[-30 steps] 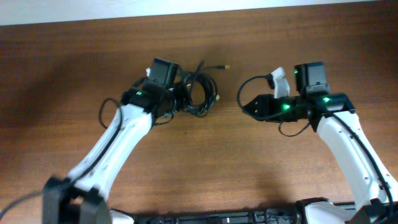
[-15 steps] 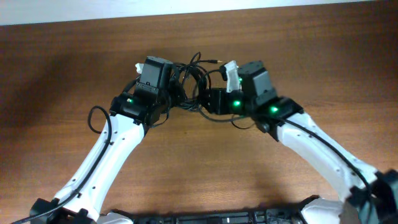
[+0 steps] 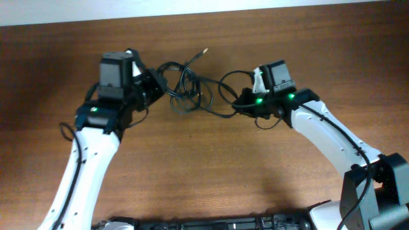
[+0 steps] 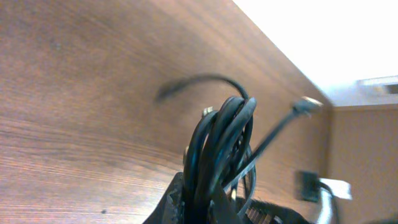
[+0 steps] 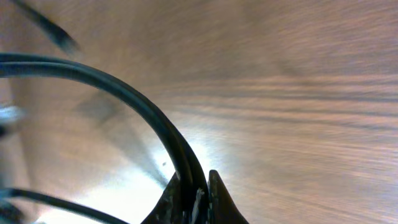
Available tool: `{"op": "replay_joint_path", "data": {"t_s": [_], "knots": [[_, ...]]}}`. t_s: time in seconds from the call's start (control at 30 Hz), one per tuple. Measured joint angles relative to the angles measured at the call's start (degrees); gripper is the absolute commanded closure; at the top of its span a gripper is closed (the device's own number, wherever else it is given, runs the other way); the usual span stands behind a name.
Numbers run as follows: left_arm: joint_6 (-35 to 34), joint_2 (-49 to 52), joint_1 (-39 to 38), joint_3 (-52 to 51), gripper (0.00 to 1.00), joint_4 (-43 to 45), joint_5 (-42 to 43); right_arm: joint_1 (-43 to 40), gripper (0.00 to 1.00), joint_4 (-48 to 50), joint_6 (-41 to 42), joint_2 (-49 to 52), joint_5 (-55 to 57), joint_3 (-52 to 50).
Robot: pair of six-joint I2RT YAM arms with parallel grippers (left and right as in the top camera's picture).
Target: Untangle cables
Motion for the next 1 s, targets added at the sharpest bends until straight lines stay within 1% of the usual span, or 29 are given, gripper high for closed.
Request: {"op": "replay_joint_path", "data": {"t_s": [0.1,0.17,0.23,0.27,0.3,0.33,0.37,0.43,0.5,0.57,0.6,0.67,0.7,0.73,0.8,0.87,0.9,1.0], "knots": [[1.20,-0.87,1.40,0.00,1.00,0.24,5.35,-2.32,0.96,-1.27,-2.56,0.00,0.79,0.00],[5.68,-0.87,1.16,0.00,1.00,0.31,10.58,-3.15,0.96,-1.99,-3.54,0.00,2.64,0.00],[17.09,-0.87,0.98,0.00,1.00,-0.92,17.27,-4.63,0.96,-4.26,-4.15,0.00,5.16,0.00],[21.68,-0.87,0.96,0.00,1.00,-2.38,20.02,-6.23,0.93,-6.38,-4.63,0.00,5.77,0.00],[24.59,-0.87,1.03,0.00,1.00,-3.02,21.81,-8.79,0.68,-8.04,-5.86,0.00,5.16,0.00],[27.91,-0.87,1.07,0.00,1.00,-2.89,23.98,-10.58,0.55,-8.39,-7.82,0.00,4.17,0.00],[28.41,-0.87,1.07,0.00,1.00,-1.79,24.79,-12.02,0.49,-9.33,-10.32,0.00,1.97,0.00],[26.97,-0.87,0.98,0.00,1.00,0.72,24.79,-14.75,0.46,-9.94,-15.69,0.02,-4.70,-0.11],[21.44,-0.87,-0.22,0.00,1.00,0.94,20.90,-15.34,0.45,-9.94,-17.75,0.02,-11.23,-0.11],[13.00,-0.42,-2.93,0.00,1.00,0.96,14.62,-15.15,0.45,-9.92,-18.73,0.04,-18.43,-0.11],[7.50,0.24,-4.52,0.00,1.00,0.96,11.10,-14.75,0.45,-9.94,-19.12,0.04,-21.51,-0.11],[-0.33,1.14,-6.19,0.00,1.00,0.98,6.93,-13.05,0.45,-9.94,-19.37,0.04,-25.11,-0.11],[-6.88,1.53,-7.15,0.00,1.00,0.96,4.13,-11.72,0.43,-9.92,-19.41,0.04,-26.43,-0.11],[-14.08,1.77,-7.89,0.00,1.00,0.98,2.03,-10.23,0.35,-9.77,-19.45,0.04,-27.34,-0.11],[-23.69,1.84,-8.48,0.00,1.00,0.98,0.20,-7.67,0.31,-7.39,-19.56,0.04,-27.96,-0.20],[-35.45,1.84,-8.72,0.00,1.00,0.92,-1.01,-4.76,0.27,-4.15,-17.51,0.04,-28.00,-0.28],[-39.85,1.84,-8.76,0.00,1.00,0.74,-1.44,-3.61,0.26,-1.07,-14.43,0.07,-27.32,-0.42],[-48.30,1.88,-8.76,0.00,1.00,-0.22,-3.98,0.28,0.22,6.08,-10.54,0.11,-25.75,-0.44]]}}
